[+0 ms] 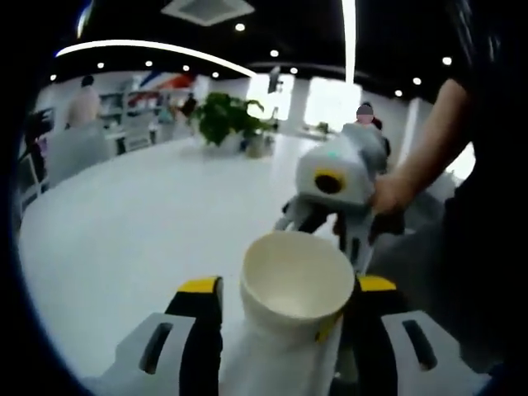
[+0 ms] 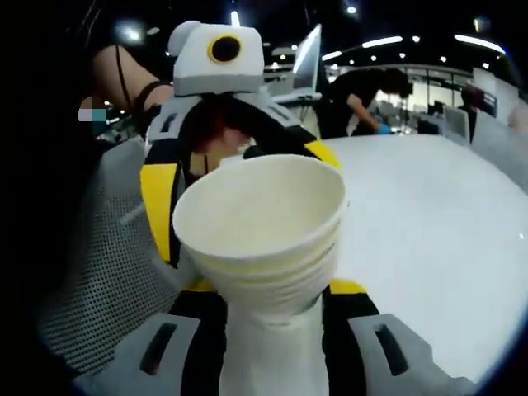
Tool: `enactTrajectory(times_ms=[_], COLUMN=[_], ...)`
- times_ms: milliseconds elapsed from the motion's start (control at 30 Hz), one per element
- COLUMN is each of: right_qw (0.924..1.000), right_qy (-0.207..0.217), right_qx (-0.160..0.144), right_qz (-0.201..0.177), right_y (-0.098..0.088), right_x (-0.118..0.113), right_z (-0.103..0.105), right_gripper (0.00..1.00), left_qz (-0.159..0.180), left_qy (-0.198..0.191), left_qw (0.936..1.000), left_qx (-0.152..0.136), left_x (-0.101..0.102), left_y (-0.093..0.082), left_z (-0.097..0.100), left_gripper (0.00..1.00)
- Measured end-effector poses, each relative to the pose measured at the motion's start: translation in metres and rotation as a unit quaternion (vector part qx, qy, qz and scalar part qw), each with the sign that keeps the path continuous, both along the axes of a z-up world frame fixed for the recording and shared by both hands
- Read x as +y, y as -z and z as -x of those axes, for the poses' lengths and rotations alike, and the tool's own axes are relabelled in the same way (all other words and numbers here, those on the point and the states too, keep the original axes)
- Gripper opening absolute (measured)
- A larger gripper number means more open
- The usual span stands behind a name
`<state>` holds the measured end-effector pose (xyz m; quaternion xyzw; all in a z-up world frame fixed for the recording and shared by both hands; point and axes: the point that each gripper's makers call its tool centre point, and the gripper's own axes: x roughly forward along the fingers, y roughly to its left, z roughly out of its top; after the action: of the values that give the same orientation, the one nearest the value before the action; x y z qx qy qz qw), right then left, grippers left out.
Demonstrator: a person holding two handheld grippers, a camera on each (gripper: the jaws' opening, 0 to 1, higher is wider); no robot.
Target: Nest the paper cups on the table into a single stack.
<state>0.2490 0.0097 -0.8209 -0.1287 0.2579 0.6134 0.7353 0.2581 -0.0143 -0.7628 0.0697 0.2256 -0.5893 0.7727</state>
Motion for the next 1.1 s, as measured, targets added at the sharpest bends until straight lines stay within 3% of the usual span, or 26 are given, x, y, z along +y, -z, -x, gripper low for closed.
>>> enactTrajectory(times_ms=[133,267,567,933,1100], right_qw=[1.0000,1.0000,1.0000,0.9993,0.9988], right_qy=[-0.001,-0.002,-0.006,-0.002,0.007], right_qx=[0.001,0.005,0.001,-0.036,-0.048], right_qz=[-0.002,-0.003,0.003,0.013,0.010], right_y=[0.000,0.000,-0.006,-0.022,-0.030], right_x=[0.001,0.001,-0.003,-0.016,-0.023], right_z=[0.000,0.001,-0.008,-0.060,-0.085], right_gripper=[0.41,0.41,0.40,0.40,0.40], left_qz=[0.004,0.016,0.021,0.012,0.001], left_qy=[0.009,0.004,0.009,0.007,0.025], left_qw=[1.0000,0.9998,0.9997,0.9998,0.9991], left_qx=[0.001,0.014,0.009,-0.016,-0.036], left_x=[-0.001,0.000,-0.005,-0.013,-0.024], left_y=[0.000,-0.001,-0.007,-0.022,-0.031], left_z=[0.003,0.002,-0.006,-0.055,-0.078], left_gripper=[0.53,0.52,0.50,0.50,0.50])
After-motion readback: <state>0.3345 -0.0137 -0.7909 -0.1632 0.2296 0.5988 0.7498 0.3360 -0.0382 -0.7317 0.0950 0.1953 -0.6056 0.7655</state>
